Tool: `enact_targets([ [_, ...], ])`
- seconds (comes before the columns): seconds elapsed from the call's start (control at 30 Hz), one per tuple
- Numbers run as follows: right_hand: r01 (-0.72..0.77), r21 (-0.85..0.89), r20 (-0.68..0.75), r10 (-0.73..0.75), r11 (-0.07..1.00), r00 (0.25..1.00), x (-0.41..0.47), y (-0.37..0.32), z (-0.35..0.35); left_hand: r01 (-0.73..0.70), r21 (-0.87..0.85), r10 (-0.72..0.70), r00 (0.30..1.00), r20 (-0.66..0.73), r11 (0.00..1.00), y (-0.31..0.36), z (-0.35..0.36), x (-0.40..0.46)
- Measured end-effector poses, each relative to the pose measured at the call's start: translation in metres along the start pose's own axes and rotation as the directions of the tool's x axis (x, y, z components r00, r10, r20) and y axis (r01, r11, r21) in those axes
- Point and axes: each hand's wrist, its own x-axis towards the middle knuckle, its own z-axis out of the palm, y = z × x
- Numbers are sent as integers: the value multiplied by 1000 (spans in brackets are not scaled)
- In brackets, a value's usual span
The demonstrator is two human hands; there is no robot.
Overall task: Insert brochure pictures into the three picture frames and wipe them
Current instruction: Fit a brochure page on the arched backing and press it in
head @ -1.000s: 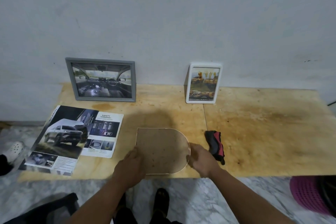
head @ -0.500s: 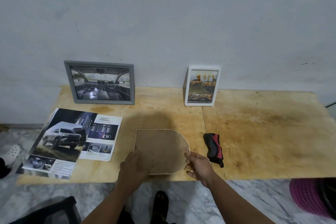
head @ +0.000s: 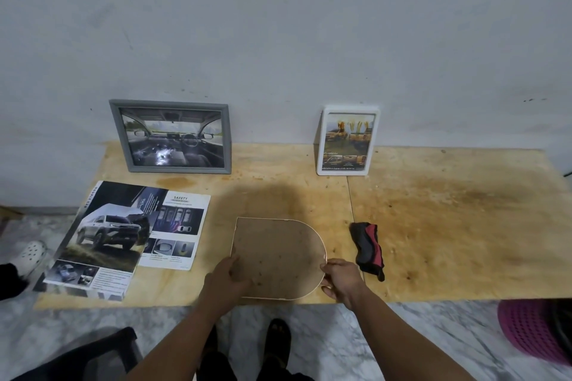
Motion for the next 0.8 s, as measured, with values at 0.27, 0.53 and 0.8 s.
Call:
enact_targets([
  [0.27,67,-194,-54,-79,979,995,-4,-1,4,5,41,-6,1000,4,999,0,-3,1],
  [0.53,217,-382,-100,-273,898,957,10,6,5,-17,42,17,1000,6,999,-5,0,1],
  [0.8,190,-374,-109,-246,908,963,4,3,8,-46,98,46,999,0,994,-7,2,1],
])
